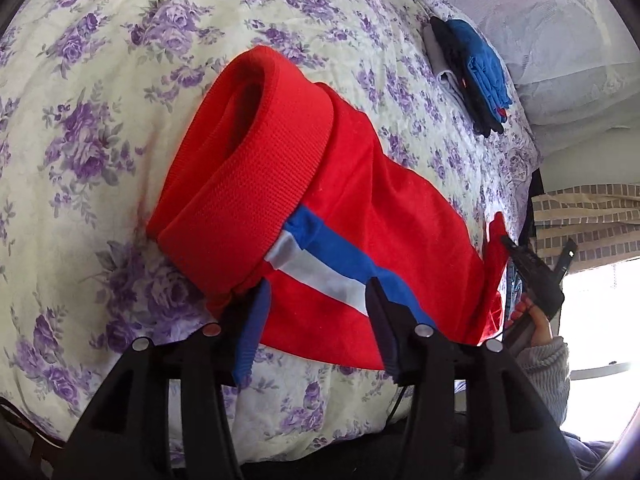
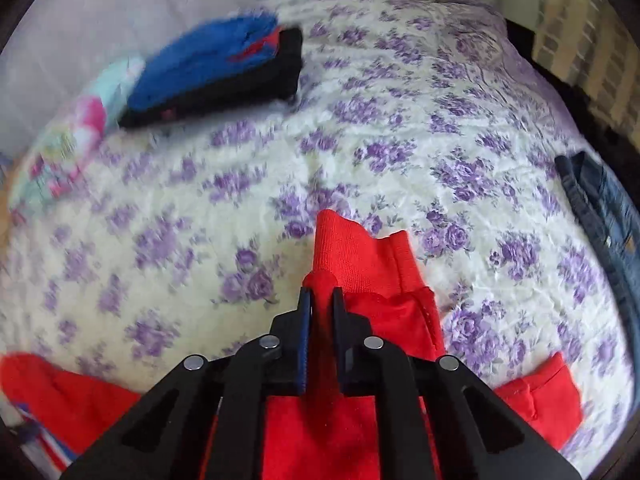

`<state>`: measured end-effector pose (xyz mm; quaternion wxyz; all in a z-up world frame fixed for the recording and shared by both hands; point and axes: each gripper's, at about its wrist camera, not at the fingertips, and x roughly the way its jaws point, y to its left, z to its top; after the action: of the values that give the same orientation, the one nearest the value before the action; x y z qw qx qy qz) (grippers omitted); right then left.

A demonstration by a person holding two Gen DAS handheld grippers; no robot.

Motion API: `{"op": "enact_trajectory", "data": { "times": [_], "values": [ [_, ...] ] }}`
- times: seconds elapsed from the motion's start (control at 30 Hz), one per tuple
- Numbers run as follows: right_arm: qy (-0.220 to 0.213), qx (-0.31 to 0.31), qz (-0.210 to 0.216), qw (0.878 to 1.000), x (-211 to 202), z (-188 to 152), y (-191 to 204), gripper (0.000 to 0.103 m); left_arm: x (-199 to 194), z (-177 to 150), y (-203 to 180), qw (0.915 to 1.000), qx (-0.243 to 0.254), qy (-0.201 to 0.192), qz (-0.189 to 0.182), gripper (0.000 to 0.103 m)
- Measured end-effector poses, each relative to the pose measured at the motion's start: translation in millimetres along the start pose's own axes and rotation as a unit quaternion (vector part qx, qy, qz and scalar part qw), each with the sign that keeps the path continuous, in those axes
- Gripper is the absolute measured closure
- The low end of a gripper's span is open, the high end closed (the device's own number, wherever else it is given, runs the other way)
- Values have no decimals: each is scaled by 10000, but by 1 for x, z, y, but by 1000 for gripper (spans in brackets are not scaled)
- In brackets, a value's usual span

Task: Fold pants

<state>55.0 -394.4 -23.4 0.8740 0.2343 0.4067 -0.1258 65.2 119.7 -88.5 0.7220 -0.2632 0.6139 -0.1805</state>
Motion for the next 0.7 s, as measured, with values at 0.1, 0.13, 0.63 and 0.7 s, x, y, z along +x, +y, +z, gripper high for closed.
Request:
{"op": "enact_trajectory", "data": {
  "times": [0.1,0.13,0.63,0.7],
  "values": [
    [-800,1321,958,9834,-56,-20,-64,93,0,0,2,10000,25,57,-43,54],
    [-1033,1609,1118,9752,-70,-32,-82,93,0,1,2,10000,28,69,-60,54],
    [-1069,2911,638,9486,-93,-114,-152,49,6,5,-8,9995,200,236,-23,42],
    [-977,2838,628,9518,-85,-112,-146,49,6,4,-9,9995,213,210,-21,40]
  ]
}}
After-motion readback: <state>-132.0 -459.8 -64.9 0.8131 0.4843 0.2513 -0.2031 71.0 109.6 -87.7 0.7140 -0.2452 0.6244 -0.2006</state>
